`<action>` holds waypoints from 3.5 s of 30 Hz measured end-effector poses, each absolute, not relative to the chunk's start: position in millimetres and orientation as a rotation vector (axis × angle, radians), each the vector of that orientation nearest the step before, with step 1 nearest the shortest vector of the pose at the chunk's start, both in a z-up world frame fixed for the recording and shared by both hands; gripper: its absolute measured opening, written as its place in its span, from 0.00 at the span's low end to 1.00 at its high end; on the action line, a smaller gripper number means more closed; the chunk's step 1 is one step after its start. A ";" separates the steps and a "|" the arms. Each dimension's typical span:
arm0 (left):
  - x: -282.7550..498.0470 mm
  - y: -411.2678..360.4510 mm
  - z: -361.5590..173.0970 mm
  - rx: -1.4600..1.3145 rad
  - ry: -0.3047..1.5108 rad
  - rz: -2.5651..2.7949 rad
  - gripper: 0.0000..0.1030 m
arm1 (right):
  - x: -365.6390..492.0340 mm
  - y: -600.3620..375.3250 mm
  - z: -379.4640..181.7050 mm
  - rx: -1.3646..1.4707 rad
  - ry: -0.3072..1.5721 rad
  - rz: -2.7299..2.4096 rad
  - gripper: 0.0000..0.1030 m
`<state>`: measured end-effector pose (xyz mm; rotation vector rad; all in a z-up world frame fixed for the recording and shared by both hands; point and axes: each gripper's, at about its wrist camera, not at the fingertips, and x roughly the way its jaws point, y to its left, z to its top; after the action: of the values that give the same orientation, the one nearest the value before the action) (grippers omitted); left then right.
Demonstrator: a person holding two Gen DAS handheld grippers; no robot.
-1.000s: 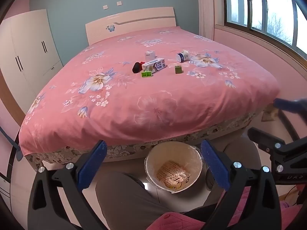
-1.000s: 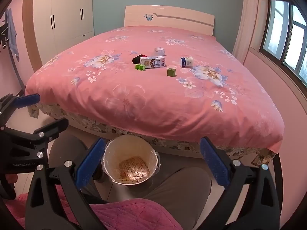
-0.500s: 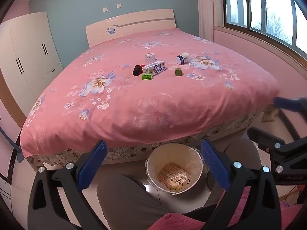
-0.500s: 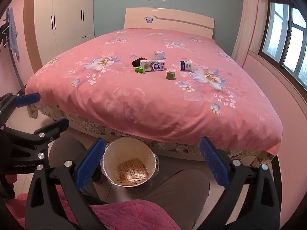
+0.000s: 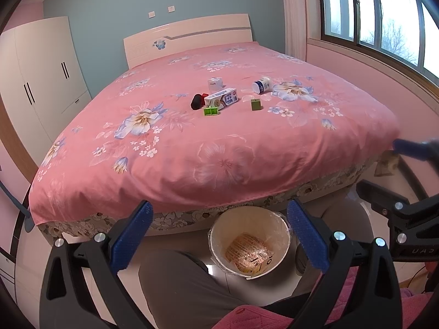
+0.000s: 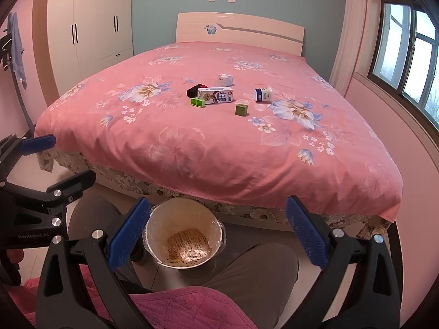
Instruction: Collect trash
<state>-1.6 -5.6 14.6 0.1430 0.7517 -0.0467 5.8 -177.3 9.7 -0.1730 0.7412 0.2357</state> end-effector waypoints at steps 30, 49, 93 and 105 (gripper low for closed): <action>-1.7 -4.7 12.6 0.147 0.743 -0.047 0.97 | 5.1 -176.6 8.2 -0.174 0.740 0.234 0.94; -4.4 -6.2 7.9 0.152 0.742 -0.052 0.97 | 4.9 -178.0 7.0 -0.170 0.745 0.237 0.94; 259.8 11.3 -20.9 0.056 0.904 -0.102 0.97 | 260.5 -181.9 -14.0 -0.167 0.813 0.182 0.94; 355.8 14.0 -82.4 0.102 1.019 -0.144 0.97 | 363.9 -164.0 -63.8 -0.240 0.885 0.261 0.94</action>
<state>355.8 14.0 -82.4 0.1016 1.0190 -0.1436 363.9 -164.0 -63.8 -0.2397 0.8851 0.2607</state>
